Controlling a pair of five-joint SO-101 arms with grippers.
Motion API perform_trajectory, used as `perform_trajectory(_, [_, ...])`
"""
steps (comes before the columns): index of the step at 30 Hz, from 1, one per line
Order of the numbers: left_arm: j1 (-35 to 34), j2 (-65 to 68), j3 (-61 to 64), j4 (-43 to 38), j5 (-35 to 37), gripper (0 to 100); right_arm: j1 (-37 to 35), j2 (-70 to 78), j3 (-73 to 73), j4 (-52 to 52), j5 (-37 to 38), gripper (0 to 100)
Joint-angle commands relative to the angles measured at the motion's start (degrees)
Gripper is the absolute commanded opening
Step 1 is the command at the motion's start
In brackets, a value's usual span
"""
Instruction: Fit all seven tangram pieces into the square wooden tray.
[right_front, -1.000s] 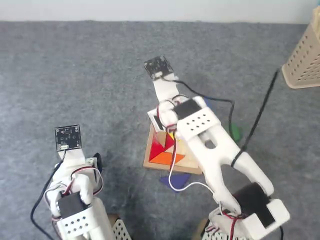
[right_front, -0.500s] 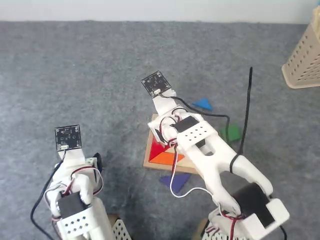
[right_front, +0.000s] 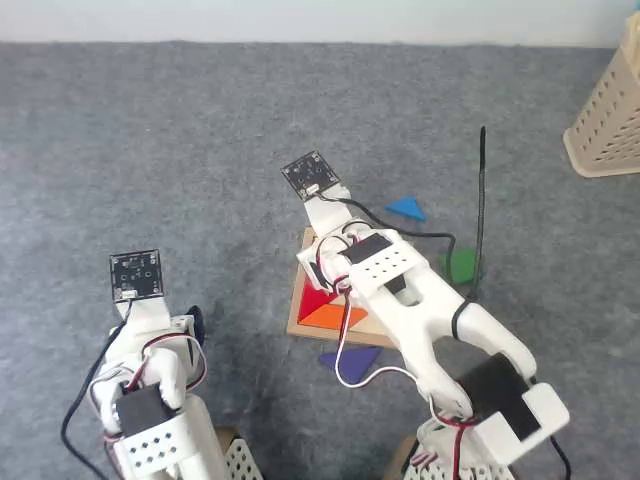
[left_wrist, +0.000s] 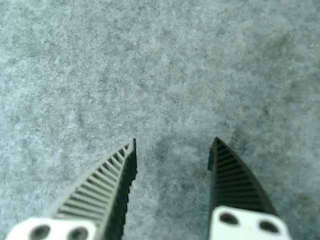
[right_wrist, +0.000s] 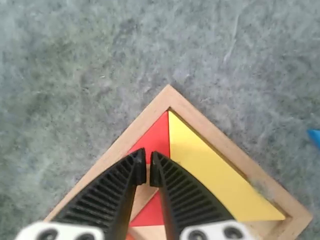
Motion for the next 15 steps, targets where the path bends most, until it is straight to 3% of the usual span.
perform_trajectory(1, [0.0, -0.7, -1.1, 0.2, 0.5, 23, -0.3, -0.8, 0.3, -0.4, 0.9, 0.7])
perform_trajectory(15, [0.0, -0.7, -1.1, 0.2, 0.5, 23, 3.7, -1.5, 4.7, -0.4, 0.5, 0.6])
